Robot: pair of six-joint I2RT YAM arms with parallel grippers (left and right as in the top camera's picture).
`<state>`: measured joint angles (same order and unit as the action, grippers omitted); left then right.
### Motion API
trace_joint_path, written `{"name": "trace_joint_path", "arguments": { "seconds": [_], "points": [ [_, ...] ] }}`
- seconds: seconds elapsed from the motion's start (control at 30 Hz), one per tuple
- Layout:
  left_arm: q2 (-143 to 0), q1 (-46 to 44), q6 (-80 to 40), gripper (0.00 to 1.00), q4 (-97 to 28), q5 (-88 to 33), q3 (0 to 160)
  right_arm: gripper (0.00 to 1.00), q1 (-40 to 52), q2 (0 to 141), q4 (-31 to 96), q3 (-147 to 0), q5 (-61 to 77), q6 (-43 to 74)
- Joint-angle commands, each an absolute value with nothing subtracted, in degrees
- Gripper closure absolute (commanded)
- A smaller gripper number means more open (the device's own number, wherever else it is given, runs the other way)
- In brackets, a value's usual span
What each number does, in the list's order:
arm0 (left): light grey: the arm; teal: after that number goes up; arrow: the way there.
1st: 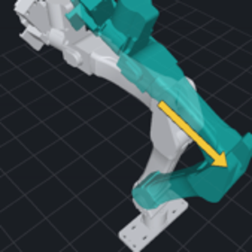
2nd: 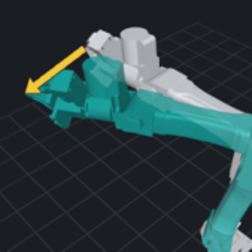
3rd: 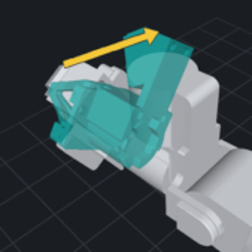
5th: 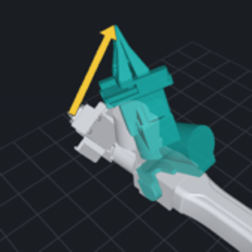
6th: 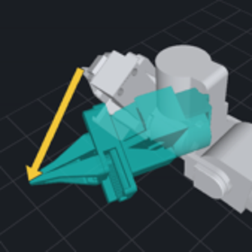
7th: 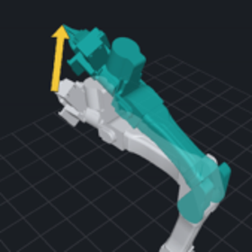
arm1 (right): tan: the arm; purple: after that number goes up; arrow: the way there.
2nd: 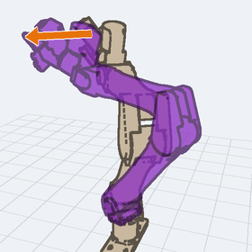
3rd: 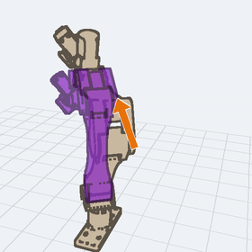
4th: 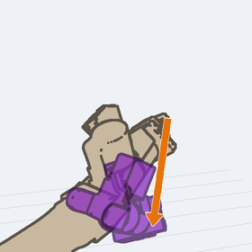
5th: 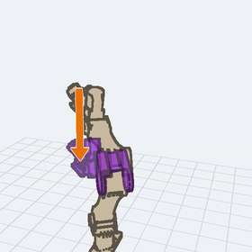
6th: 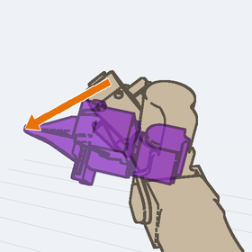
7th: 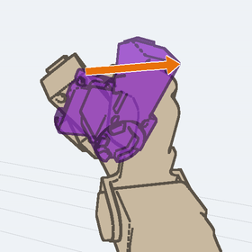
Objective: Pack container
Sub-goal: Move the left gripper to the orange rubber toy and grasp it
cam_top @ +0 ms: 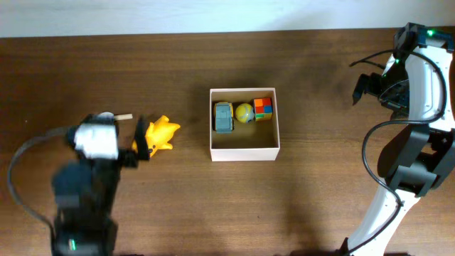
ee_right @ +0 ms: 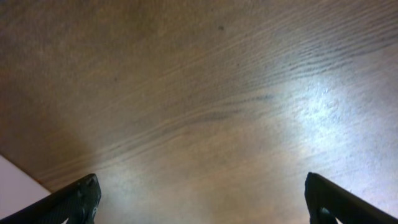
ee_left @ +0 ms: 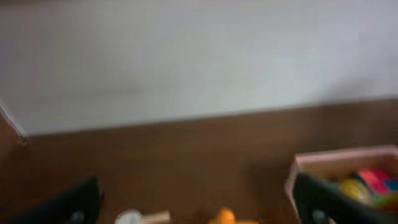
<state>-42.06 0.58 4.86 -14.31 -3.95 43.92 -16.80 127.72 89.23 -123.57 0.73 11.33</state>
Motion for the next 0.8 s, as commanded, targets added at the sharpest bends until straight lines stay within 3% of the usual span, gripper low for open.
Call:
{"name": "trace_joint_path", "arguments": {
  "seconds": [0.0, 0.13, 0.4, 0.53, 0.67, 0.77],
  "points": [
    [-52.62, 0.93, 4.73, 0.01, -21.5, -15.2, 53.19, 0.01, -16.51, 127.11, 89.08, -123.81, 1.04, 11.0],
    [-62.08, 0.93, 4.75, 0.01, -34.92, -21.21, 61.58, 0.01, -16.51, 127.11, 89.08, -123.81, 1.04, 11.0],
    [-72.71, 0.93, 4.75, 0.01, -43.99, -8.97, 62.61, 0.01, -16.51, 127.11, 89.08, -123.81, 1.04, 11.0],
    [-76.82, 0.86, 4.89, 0.01, -46.61, -8.4, 62.63, 0.01, -16.51, 127.09, 89.08, -123.81, 1.04, 11.0],
    [-79.9, 0.91, 17.85, 0.01, -47.35, -19.44, 62.63, 0.01, -16.51, 127.11, 89.08, -123.81, 1.04, 11.0],
    [-81.1, 0.91, 19.97, 0.01, -47.37, -19.68, 62.63, 0.01, -16.51, 127.11, 89.08, -123.81, 1.04, 11.0]
  ]
}}
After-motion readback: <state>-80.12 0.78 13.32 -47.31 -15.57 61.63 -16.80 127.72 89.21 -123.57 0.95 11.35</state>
